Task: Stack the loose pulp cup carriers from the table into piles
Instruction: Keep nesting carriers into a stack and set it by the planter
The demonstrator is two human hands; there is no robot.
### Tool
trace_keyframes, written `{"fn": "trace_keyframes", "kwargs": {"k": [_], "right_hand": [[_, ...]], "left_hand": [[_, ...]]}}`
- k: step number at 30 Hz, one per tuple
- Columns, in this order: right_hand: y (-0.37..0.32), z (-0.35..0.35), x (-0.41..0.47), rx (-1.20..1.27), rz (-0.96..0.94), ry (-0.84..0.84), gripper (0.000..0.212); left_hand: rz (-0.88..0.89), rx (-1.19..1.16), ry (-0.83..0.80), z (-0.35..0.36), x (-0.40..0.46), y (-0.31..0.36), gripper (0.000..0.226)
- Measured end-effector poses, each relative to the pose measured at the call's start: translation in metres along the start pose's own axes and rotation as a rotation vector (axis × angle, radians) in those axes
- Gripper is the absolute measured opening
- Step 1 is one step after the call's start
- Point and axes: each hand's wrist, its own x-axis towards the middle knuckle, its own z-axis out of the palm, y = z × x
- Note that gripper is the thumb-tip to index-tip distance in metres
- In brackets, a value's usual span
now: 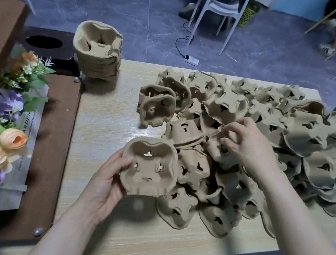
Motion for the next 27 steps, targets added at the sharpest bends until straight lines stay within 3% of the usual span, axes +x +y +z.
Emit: {"fn": "trace_keyframes", "kwargs": {"k": [3,10,13,16,21,23,27], "right_hand": [[0.006,0.001,0.0,-0.1,-0.041,0.043,0.006],[0.018,-0.013,0.0,-0.156,-0.015,0.075,0.007],[0.018,-0.028,-0.01,-0.131,-0.014,0.177,0.008],[0.015,-0.043,-0.023,0.003,-0.004,0.323,0.008],[-0.021,-0.034,-0.049,0.698,-0.058,0.672,0.004],[-0.037,-0.016,-0.059,0.749,-0.15,0.695,0.005],[-0.059,0.021,-0.077,0.61,-0.423,0.687,0.008]], "left_hand": [[-0.002,-0.007,0.007,0.001,0.003,0.001,0.029],[-0.011,0.003,-0.024,0.01,0.009,0.003,0.032],[-0.011,0.018,-0.023,0.014,0.011,0.003,0.033],[-0.013,0.002,-0.031,0.019,0.013,0.004,0.034],[-0.029,-0.082,-0.054,0.032,0.014,0.001,0.033],[-0.009,-0.073,-0.046,0.037,0.012,0.0,0.032],[0.018,-0.077,-0.037,0.04,0.006,0.0,0.026]]}}
